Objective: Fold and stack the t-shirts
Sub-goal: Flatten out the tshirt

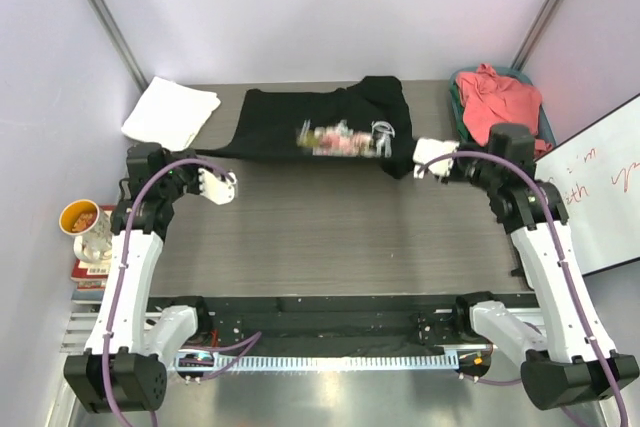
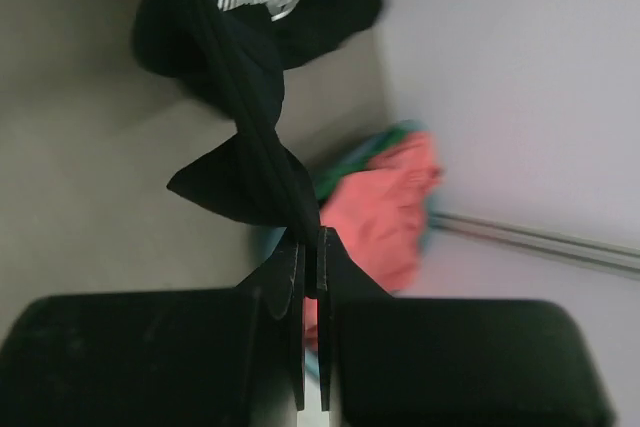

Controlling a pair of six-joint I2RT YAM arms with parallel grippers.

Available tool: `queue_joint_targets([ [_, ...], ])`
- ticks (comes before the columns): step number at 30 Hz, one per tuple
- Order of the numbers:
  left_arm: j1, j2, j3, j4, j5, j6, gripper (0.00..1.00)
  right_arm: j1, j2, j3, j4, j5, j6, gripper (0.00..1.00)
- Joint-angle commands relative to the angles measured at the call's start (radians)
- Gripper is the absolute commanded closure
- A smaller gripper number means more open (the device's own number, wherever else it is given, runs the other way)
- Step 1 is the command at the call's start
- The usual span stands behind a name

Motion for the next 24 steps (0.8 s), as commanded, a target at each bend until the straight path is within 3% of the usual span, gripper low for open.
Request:
queue_joint_targets([
  [1, -0.040, -0.041, 0.135, -0.242, 0.030, 0.052, 1.00, -0.014, -0.057, -0.071, -0.289, -0.072, -0.004, 0.99],
  [3, -0.122, -0.027, 0.156, -0.345, -0.058, 0.014, 1.00, -0.014, -0.025, -0.070, -0.296, -0.073, 0.019, 0.99],
  [5, -0.173, -0.038, 0.151, -0.350, -0.092, -0.083, 1.00, -0.014, -0.005, -0.065, -0.293, -0.076, 0.044, 0.99],
  [11, -0.186, -0.038, 0.137, -0.567, -0.165, -0.242, 1.00, -0.015, 0.036, -0.031, -0.372, -0.118, 0.017, 0.99],
  [15, -0.186, -0.048, 0.091, -0.742, -0.181, -0.221, 1.00, -0.014, 0.050, -0.016, -0.495, -0.138, -0.071, 0.95],
  [24, -0.187, -0.052, 0.024, -1.025, -0.130, -0.163, 1.00, -0.011, 0.020, -0.051, -0.693, -0.161, -0.241, 0.97],
])
